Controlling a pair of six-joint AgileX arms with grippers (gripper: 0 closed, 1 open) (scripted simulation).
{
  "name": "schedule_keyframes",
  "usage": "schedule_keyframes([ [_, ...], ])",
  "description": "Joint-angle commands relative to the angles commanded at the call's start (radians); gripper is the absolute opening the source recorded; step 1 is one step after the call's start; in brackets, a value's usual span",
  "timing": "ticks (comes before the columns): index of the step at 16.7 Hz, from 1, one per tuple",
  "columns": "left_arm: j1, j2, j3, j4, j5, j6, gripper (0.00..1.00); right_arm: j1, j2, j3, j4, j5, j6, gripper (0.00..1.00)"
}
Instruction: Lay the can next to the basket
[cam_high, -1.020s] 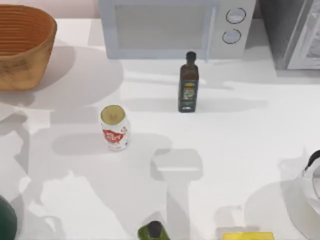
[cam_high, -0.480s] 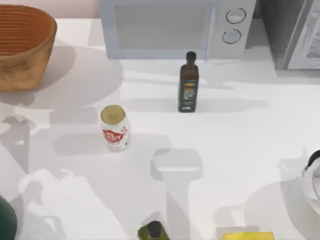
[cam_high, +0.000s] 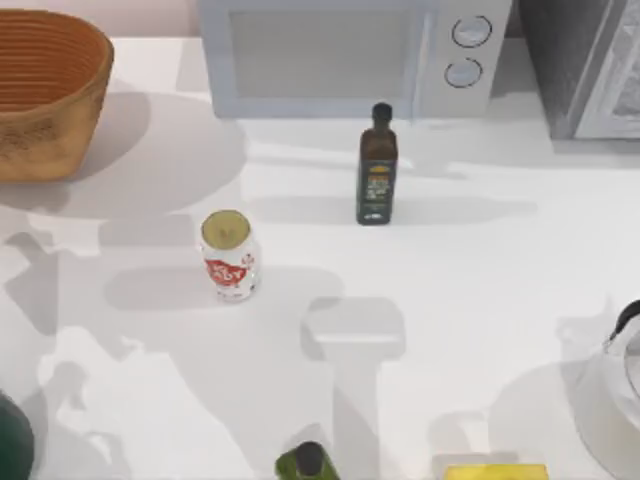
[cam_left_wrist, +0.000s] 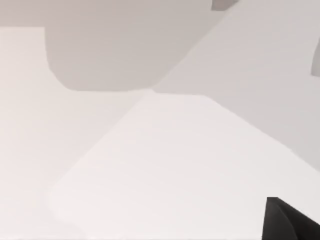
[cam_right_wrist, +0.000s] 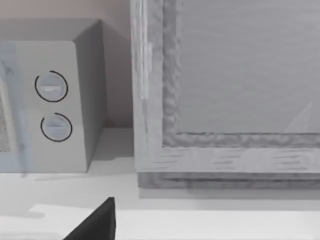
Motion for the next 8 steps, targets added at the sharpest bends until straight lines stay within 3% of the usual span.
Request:
schedule_keyframes([
  [8,-0.041,0.011,0.018,-0.011,0.001,-0.06,0.0,0.0,0.0,0.0,0.0,0.0,0.0,1.0],
])
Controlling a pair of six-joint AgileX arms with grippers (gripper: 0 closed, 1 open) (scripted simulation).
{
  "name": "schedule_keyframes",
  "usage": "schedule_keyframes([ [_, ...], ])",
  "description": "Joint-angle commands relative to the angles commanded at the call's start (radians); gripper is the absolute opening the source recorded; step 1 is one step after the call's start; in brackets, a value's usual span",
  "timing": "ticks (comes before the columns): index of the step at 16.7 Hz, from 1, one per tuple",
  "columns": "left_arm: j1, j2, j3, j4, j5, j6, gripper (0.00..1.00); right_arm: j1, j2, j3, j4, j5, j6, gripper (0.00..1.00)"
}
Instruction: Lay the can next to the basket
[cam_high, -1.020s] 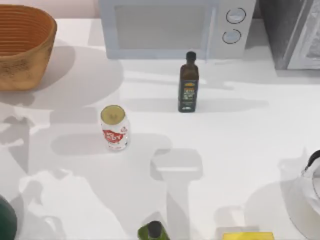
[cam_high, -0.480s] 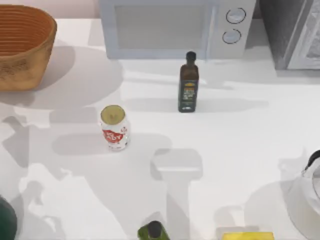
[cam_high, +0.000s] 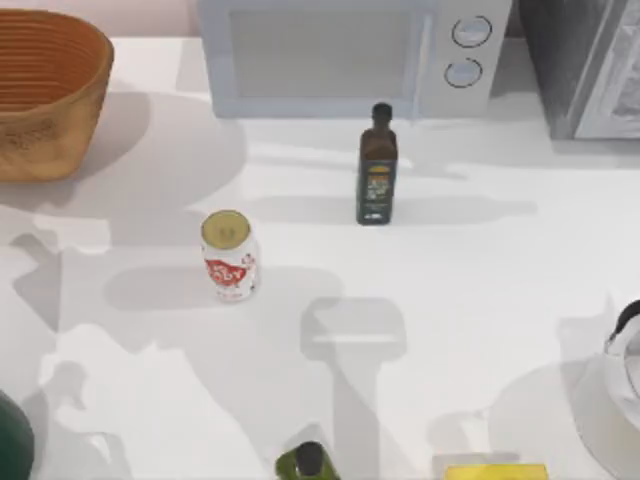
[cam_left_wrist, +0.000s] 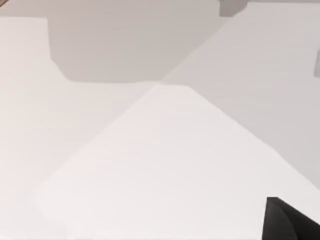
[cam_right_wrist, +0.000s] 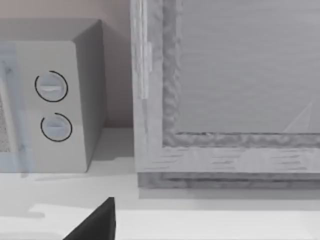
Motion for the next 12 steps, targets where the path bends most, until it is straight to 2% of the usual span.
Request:
schedule_keyframes([
  [2,-0.053,0.018,0.024,-0.014,0.001,-0.092,0.0,0.0,0.0,0.0,0.0,0.0,0.0,1.0],
  [5,-0.166,0.05,0.073,-0.042,0.002,-0.306,0.0,0.0,0.0,0.0,0.0,0.0,0.0,1.0],
  [12,-0.515,0.11,0.191,-0.106,0.001,-1.01,0.0,0.0,0.0,0.0,0.0,0.0,0.0,1.0],
])
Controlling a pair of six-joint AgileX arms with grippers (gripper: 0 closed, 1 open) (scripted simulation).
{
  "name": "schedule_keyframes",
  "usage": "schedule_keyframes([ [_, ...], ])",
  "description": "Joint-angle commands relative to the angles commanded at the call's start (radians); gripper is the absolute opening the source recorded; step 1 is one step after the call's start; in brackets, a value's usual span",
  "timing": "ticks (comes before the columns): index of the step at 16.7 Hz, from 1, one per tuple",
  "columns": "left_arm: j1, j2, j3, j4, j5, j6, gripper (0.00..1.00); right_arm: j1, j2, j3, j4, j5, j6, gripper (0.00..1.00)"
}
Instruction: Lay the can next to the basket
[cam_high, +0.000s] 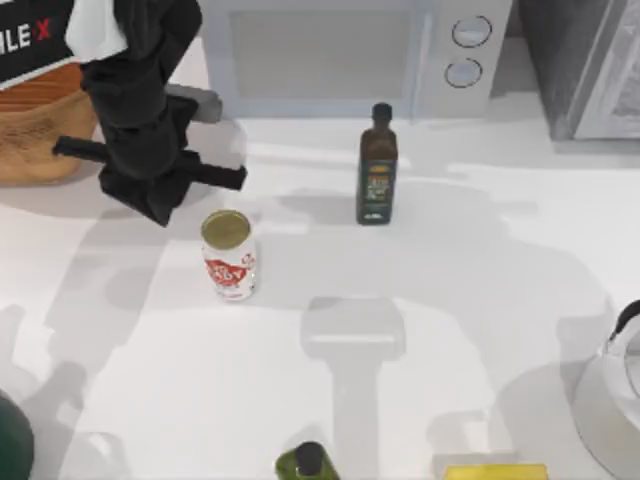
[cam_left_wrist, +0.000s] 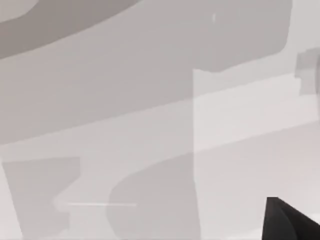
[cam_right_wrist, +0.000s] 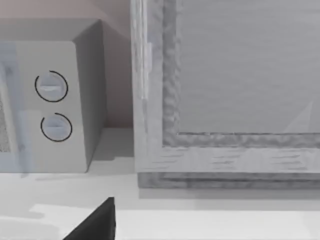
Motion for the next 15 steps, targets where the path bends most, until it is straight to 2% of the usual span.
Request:
schedule_keyframes([
  [4,-0.189,0.013,0.049,-0.025,-0.001,-0.362,0.0,0.0,0.0,0.0,0.0,0.0,0.0,1.0],
  [7,-0.292,0.014,0.071,-0.036,-0.002,-0.535,0.0,0.0,0.0,0.0,0.0,0.0,0.0,1.0],
  [10,-0.343,0.014,0.081,-0.041,-0.002,-0.612,0.0,0.0,0.0,0.0,0.0,0.0,0.0,1.0],
  [15,-0.343,0.013,0.079,-0.04,-0.002,-0.613,0.0,0.0,0.0,0.0,0.0,0.0,0.0,1.0],
])
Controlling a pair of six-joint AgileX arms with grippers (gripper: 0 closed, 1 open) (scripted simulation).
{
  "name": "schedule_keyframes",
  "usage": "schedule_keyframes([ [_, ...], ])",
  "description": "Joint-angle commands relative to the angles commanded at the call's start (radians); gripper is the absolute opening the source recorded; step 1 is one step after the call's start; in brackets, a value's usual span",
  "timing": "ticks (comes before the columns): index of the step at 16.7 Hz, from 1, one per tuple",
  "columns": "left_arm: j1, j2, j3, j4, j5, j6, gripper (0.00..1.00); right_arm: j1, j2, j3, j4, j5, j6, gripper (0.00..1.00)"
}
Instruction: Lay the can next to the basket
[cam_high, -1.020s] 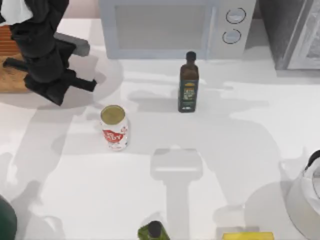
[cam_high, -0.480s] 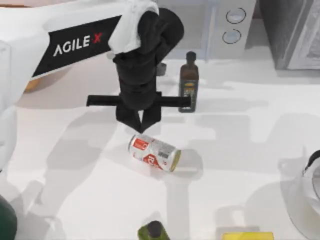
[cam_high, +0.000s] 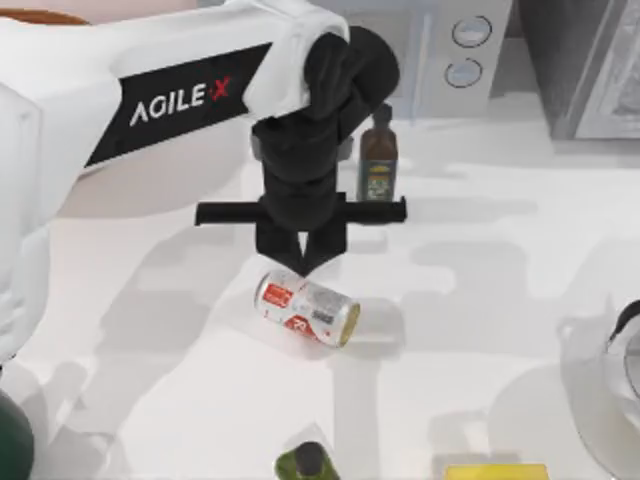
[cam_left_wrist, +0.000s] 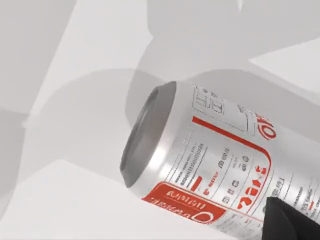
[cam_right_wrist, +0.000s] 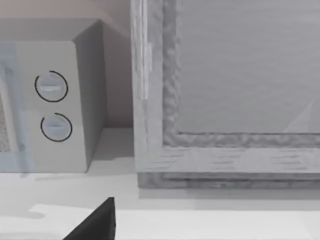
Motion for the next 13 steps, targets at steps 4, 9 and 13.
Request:
schedule_keyframes([
  [4,-0.003,0.005,-0.018,0.025,0.0,-0.002,0.0,0.0,0.0,0.0,0.0,0.0,0.0,1.0],
  [9,-0.004,0.006,-0.02,0.028,0.0,-0.002,0.08,0.0,0.0,0.0,0.0,0.0,0.0,1.0],
  [13,-0.004,0.006,-0.02,0.028,0.0,-0.002,0.38,0.0,0.0,0.0,0.0,0.0,0.0,1.0],
])
